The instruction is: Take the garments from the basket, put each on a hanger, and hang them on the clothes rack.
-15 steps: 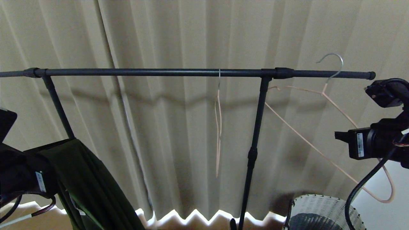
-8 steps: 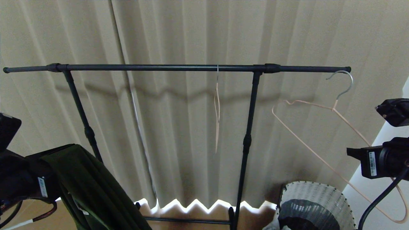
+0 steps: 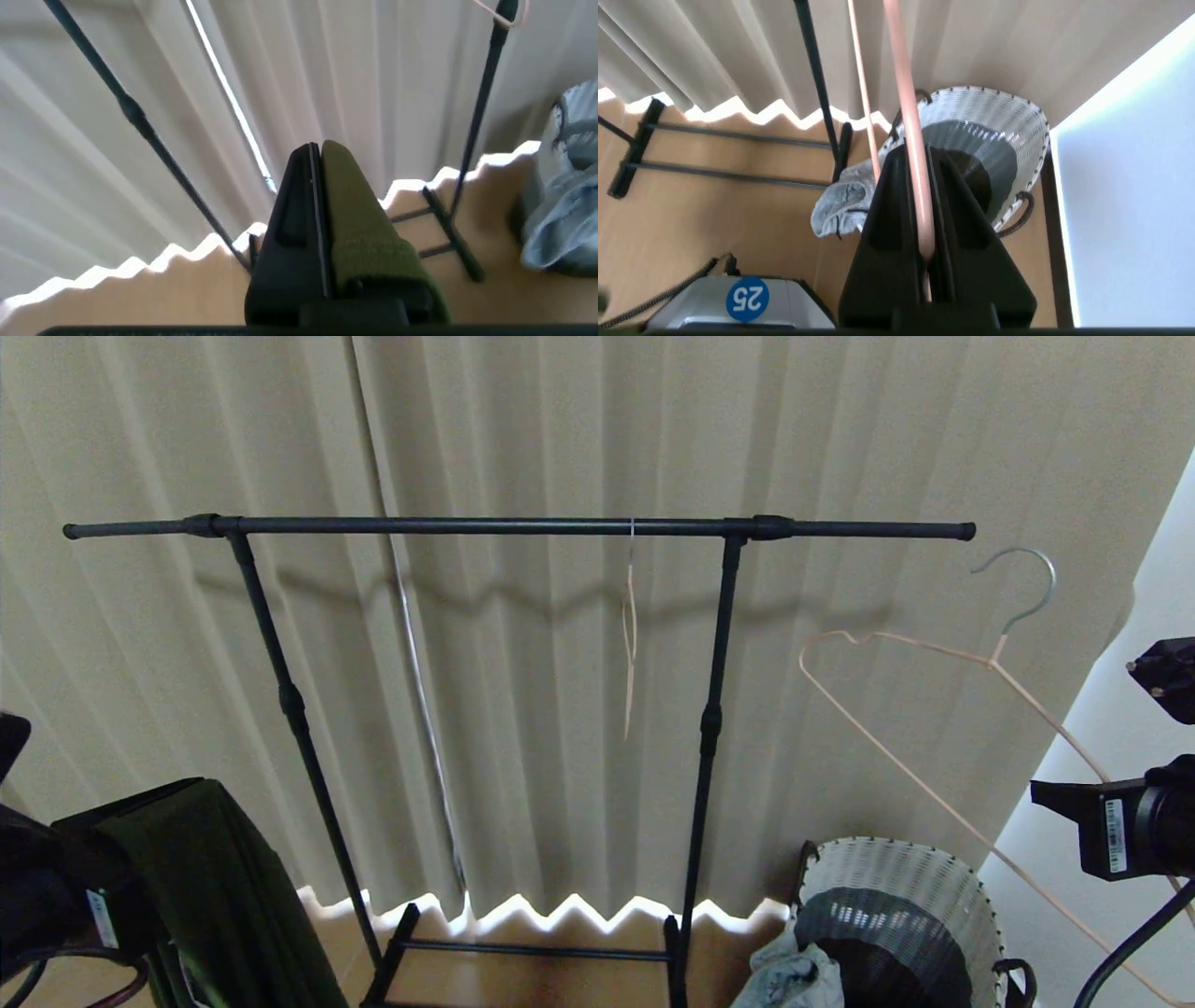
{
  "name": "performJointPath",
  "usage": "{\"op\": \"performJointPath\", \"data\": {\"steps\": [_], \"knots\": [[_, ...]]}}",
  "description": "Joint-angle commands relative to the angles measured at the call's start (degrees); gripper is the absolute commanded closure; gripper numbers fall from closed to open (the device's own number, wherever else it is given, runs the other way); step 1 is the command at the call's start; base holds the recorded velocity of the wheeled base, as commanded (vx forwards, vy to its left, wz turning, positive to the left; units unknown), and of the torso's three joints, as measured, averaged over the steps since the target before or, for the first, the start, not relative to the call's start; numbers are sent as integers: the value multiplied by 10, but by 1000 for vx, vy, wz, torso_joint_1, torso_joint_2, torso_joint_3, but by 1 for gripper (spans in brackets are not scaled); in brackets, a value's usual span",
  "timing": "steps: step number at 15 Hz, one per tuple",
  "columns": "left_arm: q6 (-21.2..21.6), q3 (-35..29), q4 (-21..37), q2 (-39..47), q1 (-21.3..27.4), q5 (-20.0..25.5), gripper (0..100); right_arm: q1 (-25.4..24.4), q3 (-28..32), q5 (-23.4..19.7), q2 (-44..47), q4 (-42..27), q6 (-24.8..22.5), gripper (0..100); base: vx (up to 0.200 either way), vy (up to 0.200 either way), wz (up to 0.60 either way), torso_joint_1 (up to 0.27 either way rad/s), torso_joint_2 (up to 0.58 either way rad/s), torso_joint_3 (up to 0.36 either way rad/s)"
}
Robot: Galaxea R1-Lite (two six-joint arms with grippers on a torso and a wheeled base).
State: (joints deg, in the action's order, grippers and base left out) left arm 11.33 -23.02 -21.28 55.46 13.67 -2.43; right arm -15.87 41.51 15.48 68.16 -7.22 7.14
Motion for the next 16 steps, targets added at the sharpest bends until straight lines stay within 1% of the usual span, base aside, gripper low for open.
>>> {"op": "performJointPath", "data": {"steps": [1,2,3,4,5,6,7,8,9,10,13,14,16], "knots": [[-14,1,-11,-2,0,1,100,0,-2,0,-9,0,0,100,0,0,0,0,0,0],[-39,1,-27,1,1,1,100,0,-3,0,-12,-1,-1,100,0,0,0,0,0,0],[-81,8,-41,7,1,2,100,0,-4,0,-14,-1,-1,100,0,0,0,0,0,0],[-97,12,-44,11,0,3,100,0,-5,0,-17,-1,-2,100,0,0,0,0,0,0],[-105,0,-53,31,-14,6,100,0,-5,-1,-26,-1,-11,100,0,0,0,0,0,0],[-102,-8,-61,40,-27,8,100,0,-4,-1,-29,-1,-17,100,0,0,0,0,0,0],[-97,-16,-64,56,-27,14,100,0,-4,-1,-30,-1,-23,100,0,0,0,0,0,0],[-65,-37,-68,82,-29,25,100,0,-3,-2,-35,0,-30,100,0,0,0,0,0,0],[-43,-57,-69,110,-29,28,100,0,-2,-2,-35,0,-30,100,0,0,0,0,0,0],[-30,-75,-75,133,-29,28,100,-1,-2,-2,-35,0,-30,100,0,0,0,0,0,0],[-23,-121,-83,179,-18,29,100,-7,-3,-7,-34,1,-30,100,0,0,0,0,0,0],[-23,-125,-83,185,-8,29,100,-7,-3,-13,-34,1,-30,100,0,0,0,0,0,0],[-23,-125,-83,187,14,29,100,-7,-3,-39,-36,1,-28,100,0,0,0,0,0,0]]}}
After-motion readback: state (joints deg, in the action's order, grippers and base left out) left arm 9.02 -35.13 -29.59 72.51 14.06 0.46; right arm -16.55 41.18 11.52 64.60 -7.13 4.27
